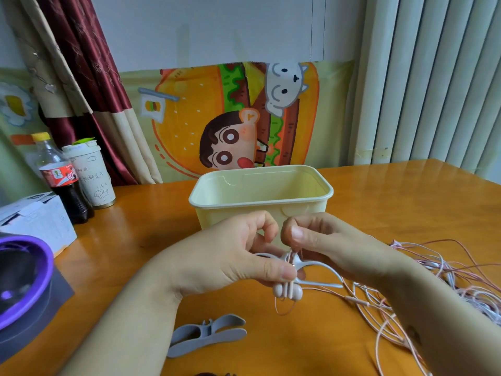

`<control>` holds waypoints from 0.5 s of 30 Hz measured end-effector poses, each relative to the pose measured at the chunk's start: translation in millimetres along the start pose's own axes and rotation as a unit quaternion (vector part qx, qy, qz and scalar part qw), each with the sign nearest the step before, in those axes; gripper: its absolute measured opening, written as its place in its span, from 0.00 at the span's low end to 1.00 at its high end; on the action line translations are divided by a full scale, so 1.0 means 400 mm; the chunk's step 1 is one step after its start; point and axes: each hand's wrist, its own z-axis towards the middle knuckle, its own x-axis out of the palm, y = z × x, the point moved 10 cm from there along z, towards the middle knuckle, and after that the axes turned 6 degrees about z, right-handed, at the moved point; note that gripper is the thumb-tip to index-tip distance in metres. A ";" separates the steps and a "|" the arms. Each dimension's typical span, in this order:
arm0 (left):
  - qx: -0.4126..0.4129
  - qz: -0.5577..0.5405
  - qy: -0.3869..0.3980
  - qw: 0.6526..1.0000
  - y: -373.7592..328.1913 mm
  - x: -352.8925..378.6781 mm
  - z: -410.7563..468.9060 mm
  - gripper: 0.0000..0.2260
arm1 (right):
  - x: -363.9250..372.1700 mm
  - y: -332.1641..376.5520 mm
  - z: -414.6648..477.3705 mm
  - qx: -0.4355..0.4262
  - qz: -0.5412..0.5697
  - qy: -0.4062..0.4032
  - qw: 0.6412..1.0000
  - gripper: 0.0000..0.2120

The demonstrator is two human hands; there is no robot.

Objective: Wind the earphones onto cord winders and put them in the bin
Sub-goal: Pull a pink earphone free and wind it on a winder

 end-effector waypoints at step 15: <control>0.026 0.039 -0.013 0.999 -0.026 -0.005 -0.009 0.13 | 0.016 -0.006 0.002 0.024 0.101 0.014 0.995 0.18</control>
